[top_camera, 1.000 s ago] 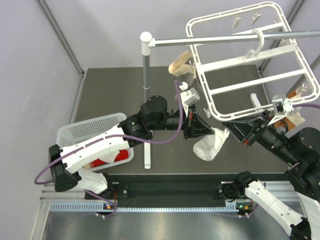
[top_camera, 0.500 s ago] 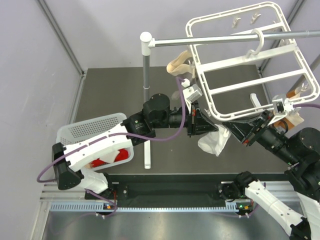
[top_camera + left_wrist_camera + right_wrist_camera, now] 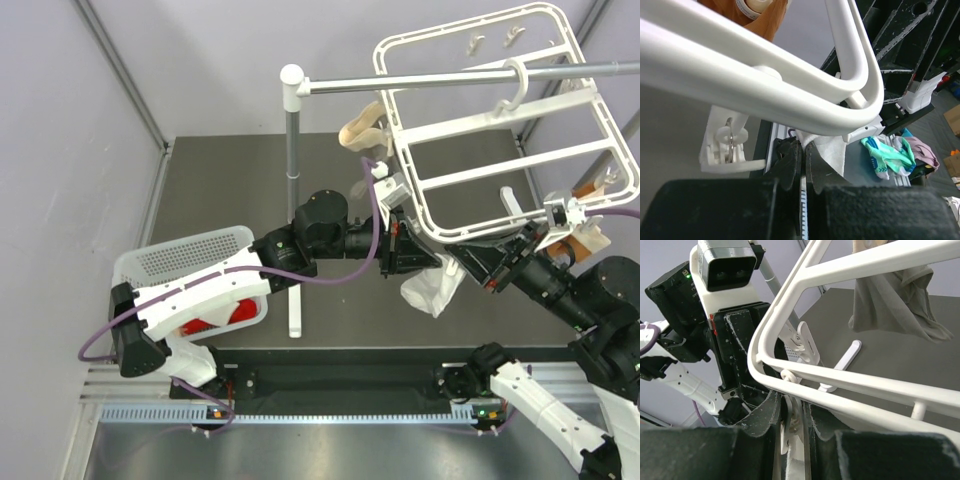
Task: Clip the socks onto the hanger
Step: Clamp the sock onto the hanger, then open the clamp at the hanger.
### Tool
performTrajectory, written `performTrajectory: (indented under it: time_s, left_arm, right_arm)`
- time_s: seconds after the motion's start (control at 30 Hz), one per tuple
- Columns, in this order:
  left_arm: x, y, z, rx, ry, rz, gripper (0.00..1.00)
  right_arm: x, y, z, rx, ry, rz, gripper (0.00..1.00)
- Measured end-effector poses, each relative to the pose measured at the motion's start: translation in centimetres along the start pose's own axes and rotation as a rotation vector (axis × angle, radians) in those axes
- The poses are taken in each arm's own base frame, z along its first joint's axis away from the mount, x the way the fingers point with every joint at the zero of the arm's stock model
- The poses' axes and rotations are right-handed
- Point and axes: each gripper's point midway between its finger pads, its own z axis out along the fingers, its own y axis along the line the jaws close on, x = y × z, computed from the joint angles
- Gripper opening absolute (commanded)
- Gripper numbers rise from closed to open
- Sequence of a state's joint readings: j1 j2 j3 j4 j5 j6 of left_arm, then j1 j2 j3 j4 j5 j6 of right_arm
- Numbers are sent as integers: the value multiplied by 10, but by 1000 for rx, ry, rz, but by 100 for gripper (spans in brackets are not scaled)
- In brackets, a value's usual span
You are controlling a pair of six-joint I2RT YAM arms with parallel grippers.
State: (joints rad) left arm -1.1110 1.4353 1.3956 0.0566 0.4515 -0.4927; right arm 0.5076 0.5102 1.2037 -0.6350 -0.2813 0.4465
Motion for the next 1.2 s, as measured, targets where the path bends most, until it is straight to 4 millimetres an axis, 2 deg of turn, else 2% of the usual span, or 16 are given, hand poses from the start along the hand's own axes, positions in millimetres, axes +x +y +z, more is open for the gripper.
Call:
performTrajectory:
  time_s: [0.03,0.07,0.33,0.37,0.4,0.43,0.57,0.6,0.73,1.0,1.1,1.2]
  left_arm:
    - [0,0,0,1,-2,-2,0]
    - [-1,-1,0,2,-3,-2,0]
    - [-2,-2,0,9,-7,-10,0]
    - [-3,-3,0,13,-10,-11,3]
    - [-4,-5,0,18,-13,-9,7]
    - [-6,-6,0,24,-17,-9,18]
    - [-10,-10,-1,38,-28,-6,44]
    - [-10,-10,-1,34,-32,-1,48]
    - [-14,-7,-15,-18,-63,24,64]
    - [-33,12,-63,-224,-222,103,70]
    - [-43,17,-66,-254,-275,143,70]
    - [-48,18,-58,-235,-298,181,71]
  right_arm:
    - [0,0,0,0,-1,0,16]
    - [0,0,0,0,-1,1,25]
    - [0,1,-2,0,-1,2,40]
    - [2,0,-3,1,4,3,41]
    - [3,0,-3,3,8,4,45]
    - [4,-1,-3,5,11,7,48]
    - [4,-2,-3,11,14,7,57]
    - [5,-3,-3,15,15,6,61]
    - [6,-5,-5,32,19,4,64]
    - [-2,-6,-13,58,0,-17,64]
    - [-4,-5,-16,61,-6,-23,67]
    - [-6,-4,-20,66,-12,-29,73]
